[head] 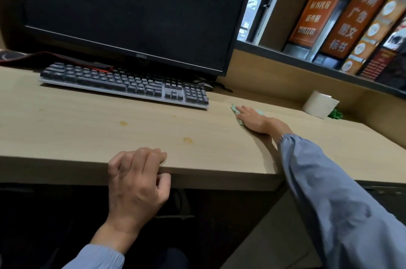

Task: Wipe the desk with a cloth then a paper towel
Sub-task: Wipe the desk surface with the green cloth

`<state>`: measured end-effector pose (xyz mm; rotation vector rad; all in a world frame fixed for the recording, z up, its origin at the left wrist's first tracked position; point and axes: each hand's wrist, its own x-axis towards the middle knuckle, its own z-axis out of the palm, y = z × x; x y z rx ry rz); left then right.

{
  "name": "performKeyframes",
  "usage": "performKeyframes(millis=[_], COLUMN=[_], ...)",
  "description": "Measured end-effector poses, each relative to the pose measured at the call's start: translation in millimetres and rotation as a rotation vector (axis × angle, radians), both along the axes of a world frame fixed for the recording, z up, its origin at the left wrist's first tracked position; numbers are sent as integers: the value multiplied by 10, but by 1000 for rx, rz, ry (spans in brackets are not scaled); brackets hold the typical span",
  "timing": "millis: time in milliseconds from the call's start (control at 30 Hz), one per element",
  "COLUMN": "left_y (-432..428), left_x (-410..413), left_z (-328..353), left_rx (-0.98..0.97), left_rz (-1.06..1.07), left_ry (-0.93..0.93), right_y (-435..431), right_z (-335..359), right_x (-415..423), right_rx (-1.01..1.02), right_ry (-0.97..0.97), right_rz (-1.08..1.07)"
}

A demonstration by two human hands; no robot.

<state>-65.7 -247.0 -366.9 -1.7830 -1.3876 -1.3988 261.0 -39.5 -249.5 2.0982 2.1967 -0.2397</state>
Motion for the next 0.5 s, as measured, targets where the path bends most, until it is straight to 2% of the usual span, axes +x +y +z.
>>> performKeyframes(millis=[500], left_y=[-112], left_x=[-9], left_z=[52], left_rx=[-67], left_rz=[-20], left_ry=[-44], right_y=[-1541], right_z=[-53], right_x=[34], right_rx=[-15], right_ry=[21], right_rz=[51])
